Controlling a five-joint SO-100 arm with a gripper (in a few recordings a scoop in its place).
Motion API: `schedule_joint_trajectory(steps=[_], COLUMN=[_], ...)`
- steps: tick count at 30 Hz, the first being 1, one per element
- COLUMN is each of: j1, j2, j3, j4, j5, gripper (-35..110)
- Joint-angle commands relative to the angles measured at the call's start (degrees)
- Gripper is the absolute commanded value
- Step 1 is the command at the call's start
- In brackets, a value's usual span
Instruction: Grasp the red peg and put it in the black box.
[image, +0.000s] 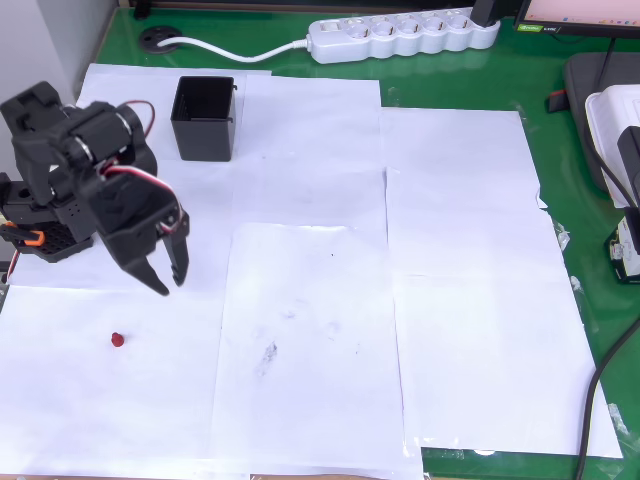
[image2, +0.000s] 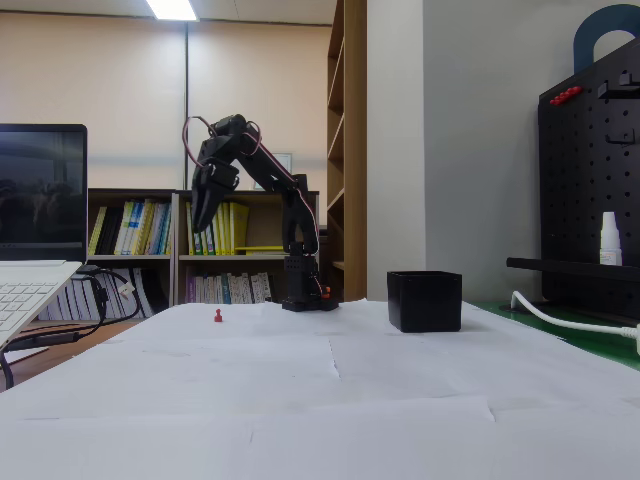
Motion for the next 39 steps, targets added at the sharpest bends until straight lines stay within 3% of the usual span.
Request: schedule_joint_trajectory(steps=[1, 14, 27, 39], j1=[2.29, 4.22, 3.87, 2.29], j2=[0.79, 7.73, 3.34, 7.21], j3=[6.15, 7.47, -15.82, -20.83], j4=[5.19, 6.77, 6.94, 6.94], j5=[-2.37, -1.58, -13.01, -12.13], gripper=[0, 0, 0, 0])
